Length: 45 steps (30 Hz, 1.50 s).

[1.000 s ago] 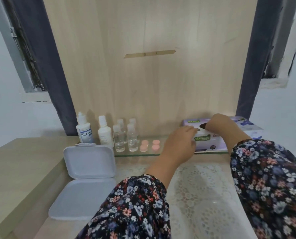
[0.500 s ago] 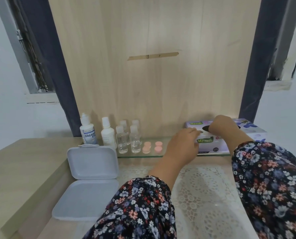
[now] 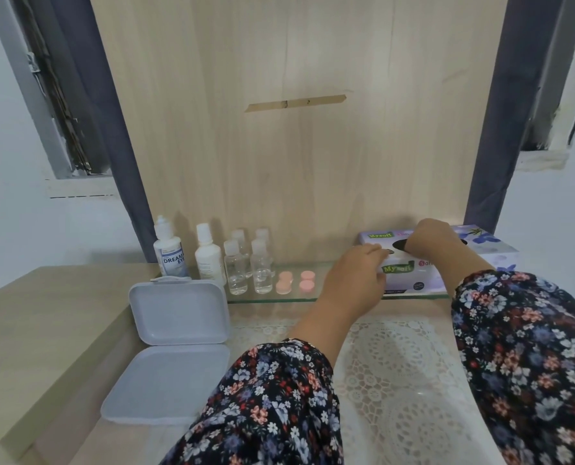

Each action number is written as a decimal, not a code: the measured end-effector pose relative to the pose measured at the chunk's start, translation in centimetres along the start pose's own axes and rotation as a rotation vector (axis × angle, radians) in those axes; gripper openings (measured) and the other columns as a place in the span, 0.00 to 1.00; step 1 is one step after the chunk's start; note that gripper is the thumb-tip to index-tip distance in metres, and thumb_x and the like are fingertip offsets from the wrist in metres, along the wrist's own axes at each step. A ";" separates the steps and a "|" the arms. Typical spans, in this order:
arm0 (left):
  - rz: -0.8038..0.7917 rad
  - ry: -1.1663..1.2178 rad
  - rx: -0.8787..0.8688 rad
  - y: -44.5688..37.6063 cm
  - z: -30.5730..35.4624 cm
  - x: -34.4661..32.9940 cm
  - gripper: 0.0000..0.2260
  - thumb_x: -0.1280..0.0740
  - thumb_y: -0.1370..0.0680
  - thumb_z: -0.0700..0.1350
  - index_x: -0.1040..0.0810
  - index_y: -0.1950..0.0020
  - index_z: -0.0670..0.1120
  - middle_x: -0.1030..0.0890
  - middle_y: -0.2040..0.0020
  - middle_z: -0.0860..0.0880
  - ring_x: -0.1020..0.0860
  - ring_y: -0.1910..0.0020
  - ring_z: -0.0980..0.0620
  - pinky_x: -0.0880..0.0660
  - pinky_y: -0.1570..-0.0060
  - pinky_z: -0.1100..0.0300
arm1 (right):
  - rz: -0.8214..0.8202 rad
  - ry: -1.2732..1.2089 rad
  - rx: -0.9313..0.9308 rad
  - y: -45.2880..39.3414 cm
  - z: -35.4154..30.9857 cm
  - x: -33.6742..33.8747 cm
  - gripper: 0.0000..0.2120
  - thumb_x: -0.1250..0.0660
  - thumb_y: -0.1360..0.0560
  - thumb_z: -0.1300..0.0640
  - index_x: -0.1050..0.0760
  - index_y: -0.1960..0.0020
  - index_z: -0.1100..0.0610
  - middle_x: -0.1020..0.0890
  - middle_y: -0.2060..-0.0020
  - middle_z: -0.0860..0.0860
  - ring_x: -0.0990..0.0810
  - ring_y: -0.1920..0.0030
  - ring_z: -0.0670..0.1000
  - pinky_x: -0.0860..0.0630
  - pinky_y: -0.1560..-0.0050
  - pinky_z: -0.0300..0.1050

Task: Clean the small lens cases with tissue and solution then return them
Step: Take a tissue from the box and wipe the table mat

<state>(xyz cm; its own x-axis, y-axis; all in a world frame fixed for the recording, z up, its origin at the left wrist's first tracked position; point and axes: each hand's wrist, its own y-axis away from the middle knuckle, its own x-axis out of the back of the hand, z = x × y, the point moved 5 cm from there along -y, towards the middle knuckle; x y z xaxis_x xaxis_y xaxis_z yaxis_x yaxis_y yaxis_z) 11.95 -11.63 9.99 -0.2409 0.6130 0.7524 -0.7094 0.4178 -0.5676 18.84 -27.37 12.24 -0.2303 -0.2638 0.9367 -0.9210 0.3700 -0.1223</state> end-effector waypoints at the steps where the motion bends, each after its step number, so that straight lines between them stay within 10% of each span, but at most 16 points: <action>1: -0.001 0.003 0.000 0.0 0.0 0.0 0.19 0.37 0.23 0.37 0.27 0.32 0.40 0.27 0.32 0.43 0.31 0.33 0.44 0.33 0.36 0.52 | -0.016 0.009 -0.010 -0.1 0.0 -0.1 0.21 0.34 0.24 0.46 0.27 0.43 0.64 0.21 0.49 0.59 0.23 0.45 0.61 0.28 0.38 0.55; 17: -0.035 0.016 0.044 -0.1 -0.2 -0.1 0.19 0.38 0.22 0.37 0.28 0.30 0.42 0.29 0.29 0.44 0.34 0.30 0.46 0.36 0.34 0.54 | 0.158 -0.204 -0.022 0.6 0.9 0.1 0.12 0.30 0.29 0.54 0.29 0.64 0.60 0.23 0.71 0.55 0.26 0.70 0.53 0.36 0.72 0.40; 33: -0.029 0.007 0.028 -0.2 -0.1 -0.1 0.19 0.38 0.22 0.37 0.28 0.30 0.40 0.28 0.31 0.42 0.33 0.31 0.45 0.35 0.35 0.53 | 0.124 -0.046 -0.052 0.8 -0.2 0.3 0.06 0.36 0.24 0.61 0.30 0.57 0.62 0.26 0.62 0.57 0.27 0.58 0.58 0.29 0.56 0.47; 40: -0.012 0.021 0.027 -0.3 0.1 0.2 0.19 0.39 0.23 0.36 0.26 0.32 0.40 0.27 0.32 0.42 0.31 0.33 0.43 0.32 0.37 0.52 | 0.171 -0.245 0.060 1.3 0.5 0.6 0.20 0.25 0.30 0.52 0.33 0.69 0.59 0.28 0.76 0.52 0.26 0.74 0.53 0.36 0.71 0.42; 45: -0.043 0.009 0.030 -0.4 -0.1 -0.1 0.19 0.39 0.22 0.36 0.27 0.31 0.40 0.28 0.31 0.42 0.32 0.32 0.44 0.34 0.36 0.53 | 0.298 -0.557 0.157 2.8 1.0 2.0 0.11 0.33 0.25 0.56 0.34 0.59 0.58 0.28 0.62 0.53 0.29 0.61 0.54 0.34 0.63 0.46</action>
<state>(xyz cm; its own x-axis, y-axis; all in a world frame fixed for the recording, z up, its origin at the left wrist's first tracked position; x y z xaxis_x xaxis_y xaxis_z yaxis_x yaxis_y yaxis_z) 12.35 -11.77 10.14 -0.2038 0.6005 0.7732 -0.7385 0.4241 -0.5241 15.53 -27.75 13.49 -0.5725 -0.6082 0.5499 -0.8178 0.3754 -0.4362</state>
